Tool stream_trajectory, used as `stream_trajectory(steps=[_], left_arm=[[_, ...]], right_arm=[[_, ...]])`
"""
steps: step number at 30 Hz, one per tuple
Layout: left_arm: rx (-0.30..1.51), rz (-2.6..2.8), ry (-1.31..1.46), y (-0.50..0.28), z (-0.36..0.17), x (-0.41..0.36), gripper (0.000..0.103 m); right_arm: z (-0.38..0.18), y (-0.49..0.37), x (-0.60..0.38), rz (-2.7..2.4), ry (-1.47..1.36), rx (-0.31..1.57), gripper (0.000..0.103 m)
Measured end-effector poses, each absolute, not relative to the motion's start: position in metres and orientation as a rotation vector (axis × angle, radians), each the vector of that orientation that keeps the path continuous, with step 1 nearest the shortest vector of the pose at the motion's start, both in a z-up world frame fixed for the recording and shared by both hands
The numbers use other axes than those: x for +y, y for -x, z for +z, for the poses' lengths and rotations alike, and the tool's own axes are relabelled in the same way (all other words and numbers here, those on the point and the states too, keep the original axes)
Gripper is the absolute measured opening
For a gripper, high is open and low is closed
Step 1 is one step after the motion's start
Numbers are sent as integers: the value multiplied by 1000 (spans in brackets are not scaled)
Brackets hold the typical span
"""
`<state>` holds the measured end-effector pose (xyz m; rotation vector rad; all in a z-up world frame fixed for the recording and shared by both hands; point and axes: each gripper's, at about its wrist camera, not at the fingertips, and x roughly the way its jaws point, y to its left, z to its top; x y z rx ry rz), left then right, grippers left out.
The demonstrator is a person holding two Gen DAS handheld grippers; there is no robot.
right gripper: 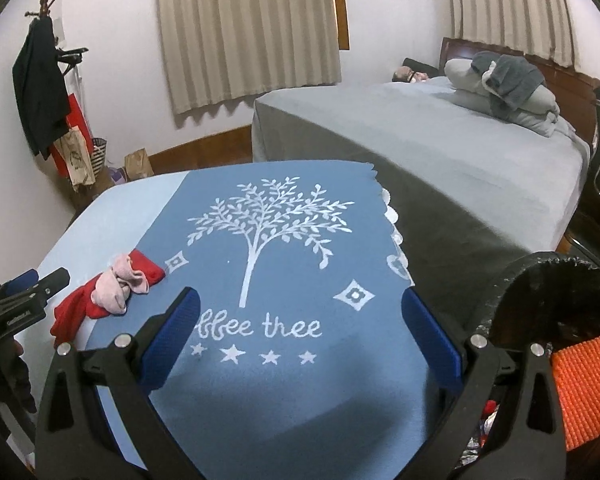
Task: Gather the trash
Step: 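Grasp the red glove with the left tool and lift it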
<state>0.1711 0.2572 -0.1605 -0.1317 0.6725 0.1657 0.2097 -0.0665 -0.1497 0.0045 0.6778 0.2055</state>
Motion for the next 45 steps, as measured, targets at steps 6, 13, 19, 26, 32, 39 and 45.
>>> stream_trajectory(steps=[6,13,19,26,32,39,45], left_arm=[[736,144,153,-183,-174,259,87],[794,101,177,-196,-183,256,73],[818,72,175,-200,-187,247,57],[802,54,161,-197,-183,242,18],[735,20,185,-183,-166,234,15],[636,27,203,-160,-135,247,15],[631,90,197,-155,-132,270,15]], right_arm=[[-154,-210,-66,206,4,689,98],[-156,-211,-66,207,9,695,98],[-155,-212,-66,205,5,695,98],[-155,-210,-64,214,10,696,98],[-154,-209,-58,226,16,696,98],[-153,-210,-44,253,21,704,98],[-152,-213,-19,302,25,701,98]])
